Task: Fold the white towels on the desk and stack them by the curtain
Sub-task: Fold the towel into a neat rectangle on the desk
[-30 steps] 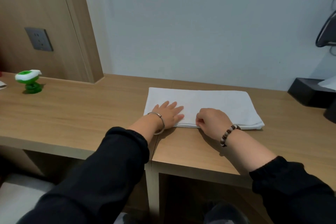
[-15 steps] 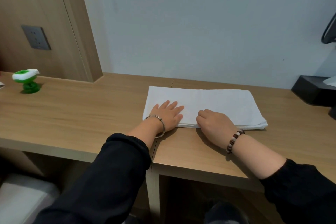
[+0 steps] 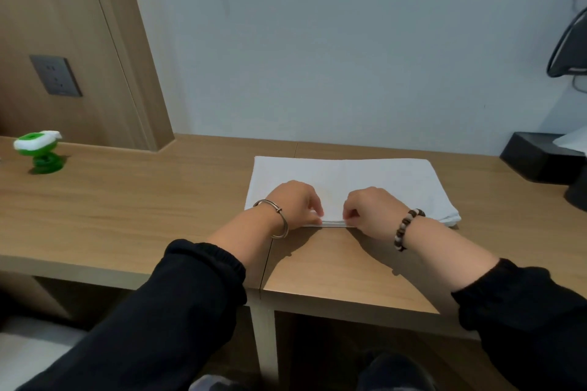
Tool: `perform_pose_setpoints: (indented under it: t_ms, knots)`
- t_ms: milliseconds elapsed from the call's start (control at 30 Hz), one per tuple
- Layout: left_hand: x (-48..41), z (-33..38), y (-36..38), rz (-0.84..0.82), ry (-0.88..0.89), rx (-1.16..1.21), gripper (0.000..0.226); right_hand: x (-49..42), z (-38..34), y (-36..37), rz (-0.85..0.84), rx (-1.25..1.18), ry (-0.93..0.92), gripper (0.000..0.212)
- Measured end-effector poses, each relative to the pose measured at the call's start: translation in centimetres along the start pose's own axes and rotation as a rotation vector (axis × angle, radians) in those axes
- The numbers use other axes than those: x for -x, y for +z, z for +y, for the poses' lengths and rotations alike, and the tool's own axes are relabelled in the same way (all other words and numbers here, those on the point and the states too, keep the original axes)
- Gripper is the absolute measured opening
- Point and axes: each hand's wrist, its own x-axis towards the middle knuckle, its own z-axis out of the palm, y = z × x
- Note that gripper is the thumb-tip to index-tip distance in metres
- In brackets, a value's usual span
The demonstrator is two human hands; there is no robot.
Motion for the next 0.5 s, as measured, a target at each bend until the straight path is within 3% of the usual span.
perform_pose_setpoints:
  t_ms: [267,400,500]
  knots:
    - [0.7,0.5,0.5,0.112,0.092,-0.160,0.017,0.2,-0.1,-0.3,-0.004,0.277,-0.081,0.026]
    - [1.0,0.3,0.8,0.126,0.111,-0.199,0.020,1.0,-0.4,-0.1,0.179,0.407,-0.211,0.011]
    - [1.0,0.3,0.9,0.124,0.124,-0.220,0.021,1.8,-0.5,0.2,0.263,0.406,-0.307,0.033]
